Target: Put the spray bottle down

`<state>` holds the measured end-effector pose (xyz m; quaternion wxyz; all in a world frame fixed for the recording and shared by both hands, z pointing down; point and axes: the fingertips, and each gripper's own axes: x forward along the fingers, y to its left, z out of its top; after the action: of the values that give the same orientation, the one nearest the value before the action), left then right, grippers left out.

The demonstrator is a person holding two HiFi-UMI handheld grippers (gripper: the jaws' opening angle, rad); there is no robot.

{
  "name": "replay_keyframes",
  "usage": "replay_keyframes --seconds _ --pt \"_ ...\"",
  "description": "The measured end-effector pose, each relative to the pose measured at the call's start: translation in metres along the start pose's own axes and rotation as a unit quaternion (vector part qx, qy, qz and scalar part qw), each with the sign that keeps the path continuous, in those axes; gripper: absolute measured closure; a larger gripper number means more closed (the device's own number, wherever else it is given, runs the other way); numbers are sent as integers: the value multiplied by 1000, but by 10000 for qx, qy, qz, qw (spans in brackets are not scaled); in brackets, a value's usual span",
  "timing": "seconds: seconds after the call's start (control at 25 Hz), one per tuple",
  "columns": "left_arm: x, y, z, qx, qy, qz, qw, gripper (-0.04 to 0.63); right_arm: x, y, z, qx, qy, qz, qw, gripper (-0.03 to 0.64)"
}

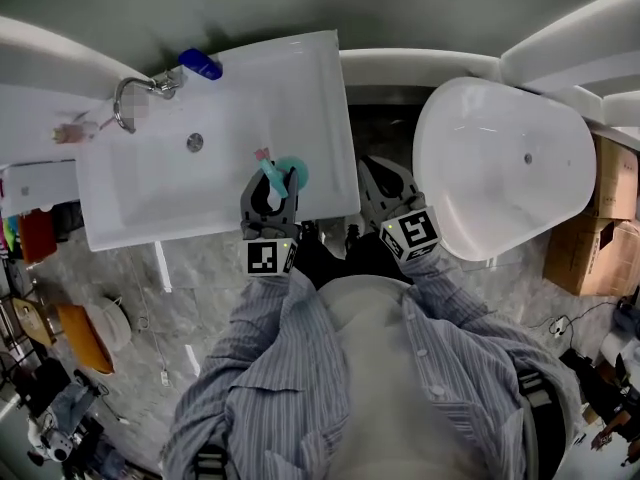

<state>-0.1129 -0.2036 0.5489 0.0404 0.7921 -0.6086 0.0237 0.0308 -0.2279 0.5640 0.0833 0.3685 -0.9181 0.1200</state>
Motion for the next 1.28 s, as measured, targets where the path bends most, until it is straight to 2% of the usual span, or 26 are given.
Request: replay_keyframes --seconds 0.48,0.76,1.04,1.28 --pt "50 5 -63 -181 175 -636 9977 449 26 3 -40 203 330 -371 9986 601" --pt "57 5 -85 -102 379 -678 9969 449 27 -6 -52 201 434 -590 9971 601" --pt "55 5 -103 -209 352 -641 9971 449 22 -7 -54 122 506 -631 9967 601" --pt "49 -8 -105 88 381 -788 9961 451 20 -5 -46 29 444 -565 9974 601"
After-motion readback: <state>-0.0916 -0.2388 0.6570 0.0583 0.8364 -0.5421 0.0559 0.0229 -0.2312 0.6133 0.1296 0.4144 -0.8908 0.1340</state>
